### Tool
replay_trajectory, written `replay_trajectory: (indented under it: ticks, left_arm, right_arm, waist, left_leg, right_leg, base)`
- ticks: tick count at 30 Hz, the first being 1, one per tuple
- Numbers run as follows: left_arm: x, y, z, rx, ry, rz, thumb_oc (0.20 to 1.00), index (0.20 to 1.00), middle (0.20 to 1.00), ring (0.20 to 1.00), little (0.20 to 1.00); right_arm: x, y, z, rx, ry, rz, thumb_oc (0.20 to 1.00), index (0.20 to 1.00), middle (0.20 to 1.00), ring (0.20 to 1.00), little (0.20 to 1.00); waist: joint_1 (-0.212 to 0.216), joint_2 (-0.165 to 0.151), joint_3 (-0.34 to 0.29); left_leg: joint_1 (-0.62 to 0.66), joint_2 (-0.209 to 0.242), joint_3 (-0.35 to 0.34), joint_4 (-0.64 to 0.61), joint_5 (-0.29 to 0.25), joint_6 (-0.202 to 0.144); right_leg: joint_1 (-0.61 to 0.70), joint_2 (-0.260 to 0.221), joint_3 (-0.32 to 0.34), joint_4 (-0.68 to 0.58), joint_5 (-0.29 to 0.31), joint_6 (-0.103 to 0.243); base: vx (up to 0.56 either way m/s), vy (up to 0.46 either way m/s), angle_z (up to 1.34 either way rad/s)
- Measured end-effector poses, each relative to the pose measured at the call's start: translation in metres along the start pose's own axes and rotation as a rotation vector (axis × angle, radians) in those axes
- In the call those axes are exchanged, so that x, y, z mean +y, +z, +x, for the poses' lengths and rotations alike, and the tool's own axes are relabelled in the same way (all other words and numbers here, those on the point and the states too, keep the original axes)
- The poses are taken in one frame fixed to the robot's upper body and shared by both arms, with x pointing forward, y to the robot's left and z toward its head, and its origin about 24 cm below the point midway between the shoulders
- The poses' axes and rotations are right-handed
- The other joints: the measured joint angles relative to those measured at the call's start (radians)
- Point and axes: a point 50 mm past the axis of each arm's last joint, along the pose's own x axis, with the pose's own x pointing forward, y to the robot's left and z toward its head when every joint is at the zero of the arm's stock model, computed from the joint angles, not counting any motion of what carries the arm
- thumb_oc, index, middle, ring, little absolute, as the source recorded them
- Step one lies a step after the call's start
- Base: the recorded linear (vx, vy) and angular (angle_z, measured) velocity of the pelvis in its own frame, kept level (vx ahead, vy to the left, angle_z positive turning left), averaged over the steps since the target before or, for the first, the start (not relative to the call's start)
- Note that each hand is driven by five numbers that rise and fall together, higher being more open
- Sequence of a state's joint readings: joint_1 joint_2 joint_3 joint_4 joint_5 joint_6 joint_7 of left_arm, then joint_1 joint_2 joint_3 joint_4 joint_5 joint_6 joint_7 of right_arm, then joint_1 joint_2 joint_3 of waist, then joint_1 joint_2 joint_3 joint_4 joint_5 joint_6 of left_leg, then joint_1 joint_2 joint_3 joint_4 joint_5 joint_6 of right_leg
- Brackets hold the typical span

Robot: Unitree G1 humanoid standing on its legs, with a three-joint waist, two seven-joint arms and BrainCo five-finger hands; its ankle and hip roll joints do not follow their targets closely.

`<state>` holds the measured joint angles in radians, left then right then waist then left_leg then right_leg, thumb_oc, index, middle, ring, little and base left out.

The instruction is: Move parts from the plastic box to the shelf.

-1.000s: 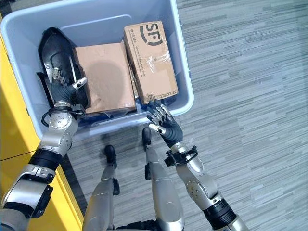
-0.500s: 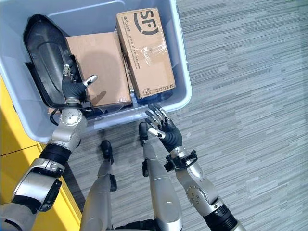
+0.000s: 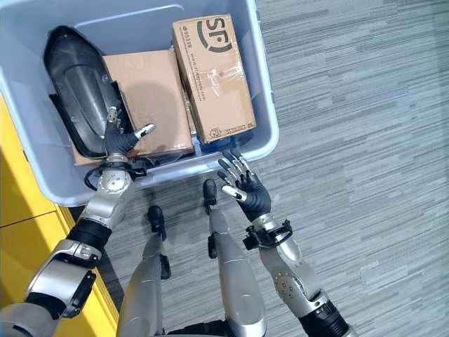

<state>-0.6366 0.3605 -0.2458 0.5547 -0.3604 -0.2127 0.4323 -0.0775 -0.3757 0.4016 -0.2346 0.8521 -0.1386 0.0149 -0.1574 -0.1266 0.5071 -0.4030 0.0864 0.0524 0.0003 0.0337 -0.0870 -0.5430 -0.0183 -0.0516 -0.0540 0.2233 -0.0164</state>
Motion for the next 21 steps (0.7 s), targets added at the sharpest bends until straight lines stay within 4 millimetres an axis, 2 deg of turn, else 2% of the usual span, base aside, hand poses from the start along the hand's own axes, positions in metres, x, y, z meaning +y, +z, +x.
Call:
replay_trajectory:
  ticks: [4,8,13,17,21]
  left_arm:
    - [-0.015,-0.017,-0.023,0.046,-0.094,-0.023,1.000,1.000,1.000,1.000,1.000]
    - [-0.016,-0.026,-0.034,0.077,-0.133,-0.027,1.000,1.000,1.000,1.000,1.000]
    - [-0.014,-0.023,-0.041,0.064,-0.156,-0.035,1.000,1.000,1.000,1.000,1.000]
    - [-0.009,-0.026,-0.050,0.077,-0.164,-0.064,1.000,1.000,1.000,1.000,1.000]
    - [0.003,-0.026,-0.058,0.077,-0.142,-0.078,1.000,1.000,1.000,1.000,1.000]
  right_arm:
    - [0.000,0.002,0.001,-0.006,-0.009,-0.005,1.000,1.000,1.000,1.000,1.000]
    - [-0.001,0.002,0.001,-0.008,-0.016,-0.011,1.000,1.000,1.000,1.000,1.000]
    - [-0.005,0.007,0.001,-0.031,-0.035,-0.022,1.000,1.000,1.000,1.000,1.000]
    - [-0.007,0.009,0.001,-0.039,-0.043,-0.025,1.000,1.000,1.000,1.000,1.000]
    - [-0.007,0.010,0.001,-0.040,-0.044,-0.026,1.000,1.000,1.000,1.000,1.000]
  waist:
    - [0.008,-0.001,-0.001]
    - [0.009,0.000,-0.001]
    - [0.018,0.002,-0.002]
    - [0.040,0.018,-0.010]
    - [0.048,0.023,-0.011]
  left_leg:
    - [0.000,0.000,0.001,0.003,0.000,0.000]
    - [0.000,0.000,0.002,0.002,0.000,0.000]
    - [0.000,-0.001,0.001,0.002,0.000,0.000]
    - [0.000,-0.001,0.001,0.004,0.001,0.000]
    - [0.001,-0.001,-0.004,0.007,0.001,0.000]
  right_leg:
    - [0.000,0.000,0.002,0.000,0.000,0.001]
    - [0.000,0.000,0.003,-0.001,0.002,-0.003]
    - [0.000,-0.001,0.002,-0.001,0.003,-0.003]
    - [0.000,0.000,0.002,-0.001,0.003,-0.005]
    - [0.005,-0.002,-0.002,-0.001,0.004,-0.005]
  base:
    - [0.00,0.000,0.00]
    - [0.00,0.000,0.00]
    - [0.00,0.000,0.00]
    - [0.00,0.000,0.00]
    - [0.00,-0.001,0.02]
